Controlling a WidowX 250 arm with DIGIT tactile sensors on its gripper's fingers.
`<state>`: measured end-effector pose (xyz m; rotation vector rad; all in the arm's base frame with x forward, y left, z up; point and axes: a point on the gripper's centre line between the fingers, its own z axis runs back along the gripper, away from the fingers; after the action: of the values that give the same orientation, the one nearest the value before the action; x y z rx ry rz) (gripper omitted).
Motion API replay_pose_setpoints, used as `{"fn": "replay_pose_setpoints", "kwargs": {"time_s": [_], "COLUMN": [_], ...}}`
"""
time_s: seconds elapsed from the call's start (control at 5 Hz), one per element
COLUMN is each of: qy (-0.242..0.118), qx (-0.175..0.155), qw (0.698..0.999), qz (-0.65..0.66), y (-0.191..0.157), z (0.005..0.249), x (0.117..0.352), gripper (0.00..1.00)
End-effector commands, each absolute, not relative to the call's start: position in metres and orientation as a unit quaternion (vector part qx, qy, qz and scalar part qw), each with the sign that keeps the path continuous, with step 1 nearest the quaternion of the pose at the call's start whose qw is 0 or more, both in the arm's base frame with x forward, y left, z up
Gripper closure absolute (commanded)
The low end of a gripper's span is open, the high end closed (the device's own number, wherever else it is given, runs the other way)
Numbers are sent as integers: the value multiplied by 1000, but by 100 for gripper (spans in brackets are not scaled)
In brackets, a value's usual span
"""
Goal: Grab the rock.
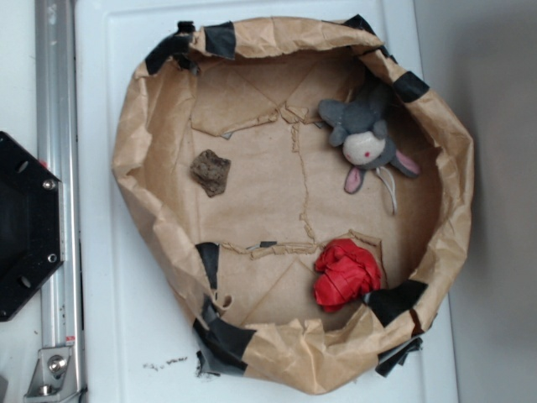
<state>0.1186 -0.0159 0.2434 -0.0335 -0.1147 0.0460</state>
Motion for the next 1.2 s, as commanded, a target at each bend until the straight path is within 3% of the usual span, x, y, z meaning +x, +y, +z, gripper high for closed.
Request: {"fn": "replay_pose_setpoints", "kwargs": {"time_s": [0.0, 0.2, 0.4, 0.6, 0.8, 1.0], "qy": [-57, -68, -82, -76, -41, -42], "qx": [-17, -20, -19, -2, 4, 64], "qw": [998, 997, 995, 996, 999, 997], "qz": [23, 37, 58, 42, 22, 13], "y": [-16, 10, 29, 27, 32, 27], "z": [243, 228, 191, 147, 96, 47], "x": [119, 164, 206, 221, 214, 212], "gripper": [0, 0, 0, 0, 0, 0]}}
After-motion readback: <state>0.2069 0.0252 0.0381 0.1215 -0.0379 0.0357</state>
